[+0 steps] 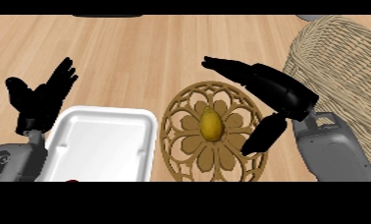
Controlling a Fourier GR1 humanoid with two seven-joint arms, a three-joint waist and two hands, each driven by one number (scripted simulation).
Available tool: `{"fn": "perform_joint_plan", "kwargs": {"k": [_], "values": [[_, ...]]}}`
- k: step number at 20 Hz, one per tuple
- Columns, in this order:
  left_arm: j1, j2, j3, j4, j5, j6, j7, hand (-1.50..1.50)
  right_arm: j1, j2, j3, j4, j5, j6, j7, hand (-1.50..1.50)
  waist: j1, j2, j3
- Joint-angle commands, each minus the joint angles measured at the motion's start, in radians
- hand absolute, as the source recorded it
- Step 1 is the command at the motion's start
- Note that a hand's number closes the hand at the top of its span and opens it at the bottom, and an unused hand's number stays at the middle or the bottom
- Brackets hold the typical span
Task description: Pick the lemon from the placemat and place it in the basket
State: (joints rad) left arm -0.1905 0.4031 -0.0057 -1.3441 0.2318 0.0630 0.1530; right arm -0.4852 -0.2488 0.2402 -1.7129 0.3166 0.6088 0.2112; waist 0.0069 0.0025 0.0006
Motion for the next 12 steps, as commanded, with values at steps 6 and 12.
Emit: {"fn": "perform_joint_plan", "kwargs": {"k": [6, 12], "values": [[-0.035, -0.035, 0.025, -0.022, -0.039, 0.003, 0.046, 0.00, 0.040, 0.111, 0.125, 0.213, 0.240, -0.147, -0.142, -1.50, -0.003, -0.002, -0.001], [0.004, -0.053, 0.034, -0.111, -0.063, 0.011, 0.108, 0.00, 0.007, 0.118, 0.116, 0.293, 0.292, -0.094, -0.146, -1.50, -0.002, -0.003, 0.000]]}}
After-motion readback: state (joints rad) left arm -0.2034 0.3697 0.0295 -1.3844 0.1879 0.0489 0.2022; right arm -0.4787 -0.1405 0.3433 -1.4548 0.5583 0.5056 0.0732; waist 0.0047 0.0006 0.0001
